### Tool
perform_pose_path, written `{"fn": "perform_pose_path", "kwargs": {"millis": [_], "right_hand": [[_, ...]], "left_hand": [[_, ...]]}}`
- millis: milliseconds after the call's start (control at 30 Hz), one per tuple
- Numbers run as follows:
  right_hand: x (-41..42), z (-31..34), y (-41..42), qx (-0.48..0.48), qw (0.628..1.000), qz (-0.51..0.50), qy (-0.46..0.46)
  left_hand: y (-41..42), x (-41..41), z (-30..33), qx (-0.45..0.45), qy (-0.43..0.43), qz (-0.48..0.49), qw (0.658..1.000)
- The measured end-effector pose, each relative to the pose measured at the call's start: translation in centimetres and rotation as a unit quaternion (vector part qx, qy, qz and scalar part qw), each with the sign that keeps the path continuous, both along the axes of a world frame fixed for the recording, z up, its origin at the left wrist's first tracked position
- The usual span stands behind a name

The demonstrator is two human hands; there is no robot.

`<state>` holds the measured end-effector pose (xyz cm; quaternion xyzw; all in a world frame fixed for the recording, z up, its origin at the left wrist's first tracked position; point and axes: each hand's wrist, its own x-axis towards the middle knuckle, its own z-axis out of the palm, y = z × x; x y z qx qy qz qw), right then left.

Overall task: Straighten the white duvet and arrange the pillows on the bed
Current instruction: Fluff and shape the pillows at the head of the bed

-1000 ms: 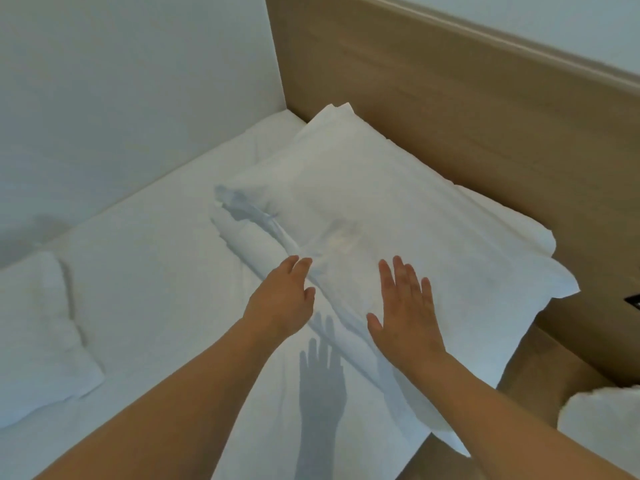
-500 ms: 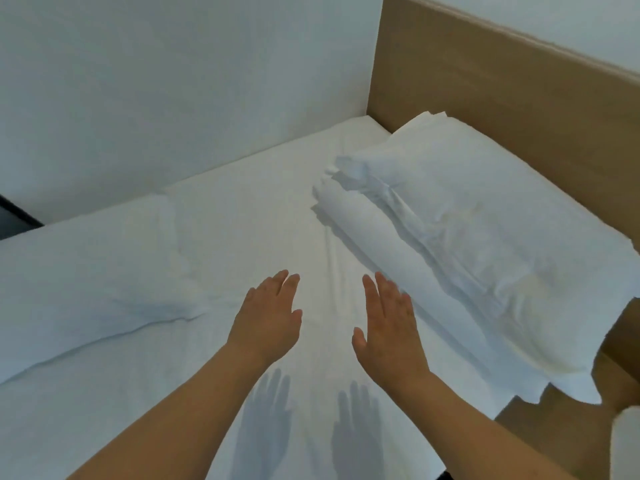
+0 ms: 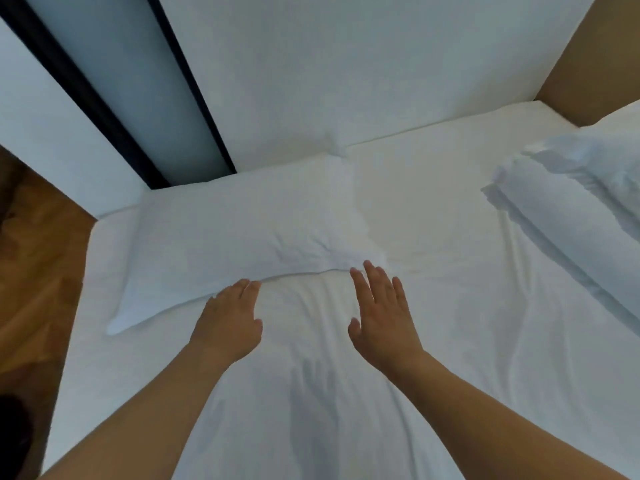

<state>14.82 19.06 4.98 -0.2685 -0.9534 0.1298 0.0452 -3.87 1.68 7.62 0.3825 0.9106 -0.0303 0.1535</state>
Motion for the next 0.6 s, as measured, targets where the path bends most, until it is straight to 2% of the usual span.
{"fn": "perform_pose_path", "kwargs": {"millis": [100, 233, 333, 400, 467, 600], "right_hand": [[-5.9, -7.5, -0.5, 0.042, 0.999, 0.024, 0.018], [-10.5, -20.9, -2.8, -0.003, 1.000, 0.021, -0.003], [-9.9, -31.4, -6.3, 0.024, 0.999, 0.044, -0.019], [-9.6, -34.5, -7.0, 0.050, 0.998, 0.019, 0.031], [-9.5, -34.7, -6.9, 0.083, 0.995, 0.009, 0.050], [-7.6, -32.3, -7.3, 0.063, 0.997, 0.023, -0.034]], "left_hand": [[-1.9, -4.0, -9.6, -0.003, 0.003, 0.030, 1.000], [-4.1, -5.0, -25.5, 0.015, -0.016, 0.019, 1.000], [-6.6, -3.9, -34.9, 0.103, 0.066, -0.020, 0.992], [-6.8, -4.0, -37.5, 0.171, 0.111, -0.017, 0.979], [-6.9, -4.2, -37.3, 0.198, 0.133, -0.011, 0.971], [-7.9, -3.4, -35.3, 0.159, 0.070, 0.007, 0.985]]}}
